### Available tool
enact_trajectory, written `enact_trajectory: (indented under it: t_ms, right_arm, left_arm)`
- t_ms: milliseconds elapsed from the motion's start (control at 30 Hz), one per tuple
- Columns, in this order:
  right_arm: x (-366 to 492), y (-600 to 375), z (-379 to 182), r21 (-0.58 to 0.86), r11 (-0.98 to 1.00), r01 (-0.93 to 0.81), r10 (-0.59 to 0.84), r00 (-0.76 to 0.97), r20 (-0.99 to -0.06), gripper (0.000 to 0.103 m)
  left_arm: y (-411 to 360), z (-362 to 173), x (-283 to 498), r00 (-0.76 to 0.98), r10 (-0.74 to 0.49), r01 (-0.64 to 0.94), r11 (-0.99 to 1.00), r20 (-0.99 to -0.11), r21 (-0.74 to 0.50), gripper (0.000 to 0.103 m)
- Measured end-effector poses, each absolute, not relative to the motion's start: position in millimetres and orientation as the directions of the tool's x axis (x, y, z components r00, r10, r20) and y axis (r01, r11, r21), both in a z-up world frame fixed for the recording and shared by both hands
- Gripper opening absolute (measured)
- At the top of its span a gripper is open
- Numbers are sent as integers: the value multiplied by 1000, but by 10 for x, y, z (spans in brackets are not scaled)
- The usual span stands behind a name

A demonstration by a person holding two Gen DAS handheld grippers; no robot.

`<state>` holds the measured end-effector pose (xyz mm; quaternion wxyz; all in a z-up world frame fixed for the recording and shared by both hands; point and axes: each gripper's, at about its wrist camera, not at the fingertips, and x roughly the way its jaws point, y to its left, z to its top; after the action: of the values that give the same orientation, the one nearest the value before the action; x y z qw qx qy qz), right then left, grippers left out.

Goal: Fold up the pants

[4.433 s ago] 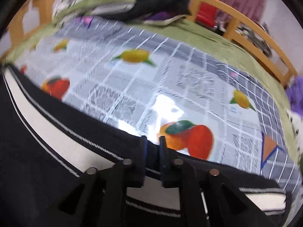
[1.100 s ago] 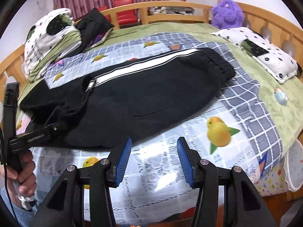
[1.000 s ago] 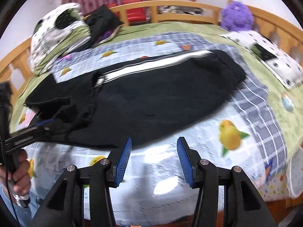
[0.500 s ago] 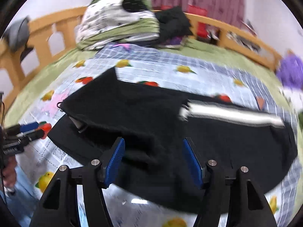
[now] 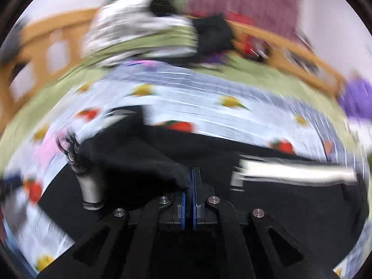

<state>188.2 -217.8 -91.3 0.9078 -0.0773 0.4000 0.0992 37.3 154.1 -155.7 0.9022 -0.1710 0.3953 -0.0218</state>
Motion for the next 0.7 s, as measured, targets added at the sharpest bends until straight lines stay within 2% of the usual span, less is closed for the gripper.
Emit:
enact_trajectory:
  t_ms: [67,100,167,233,267,300,400,467,600,633,667,700]
  right_arm:
    - [2077,-2503,-1047,1,989,-146,91,609,-788,10]
    - [2114,-2589,-1092,1,992,-122,74,591,-804,14]
    - [2052,-2777,-1088,-32,996,-81,22,586,-810,16]
    - [1889,-2918,-1001,-2,997,-73,43,608,-793,31]
    - [1826,-2980,-966,31,996,-79,73,612,-788,45]
    - [1742,-3011,-940,64,994,-85,102,614,-783,50]
    - [1576,-3034,-959,162,978,-128,206,573,-793,51]
    - [1458,-3013,-1096,220,965,-146,264,524,-810,55]
    - [1433,-2928,-1547,249,962,-114,273,386,-881,56]
    - [1381,-2908,-1539,240,963,-121,269,416,-869,50]
    - [1361,-2872,-1520,274,948,-163,317,394,-863,24]
    - [1338,-2850,-1475,284,940,-188,337,387,-858,21]
  left_arm:
    - [1496,-1543,405,685,-193,-86,936,-703,-341,63]
    - [1460,-1530,406,683,-199,-80,936,-703,-342,63]
    - [1375,-1498,413,682,-210,-58,939,-701,-338,63]
    - [1308,-1482,408,684,-214,-44,942,-697,-332,63]
    - [1276,-1482,407,683,-217,-40,942,-697,-333,63]
    - [1249,-1484,409,682,-222,-36,941,-697,-335,63]
    - [1141,-1509,432,670,-248,-24,935,-700,-355,63]
    - [1061,-1521,455,658,-281,-10,924,-698,-381,63]
    - [955,-1542,490,643,-318,-3,909,-697,-417,63]
    - [941,-1549,487,640,-324,-3,906,-697,-424,63]
    - [932,-1555,491,636,-331,-6,901,-697,-433,63]
    - [931,-1559,494,634,-332,-10,900,-698,-437,63]
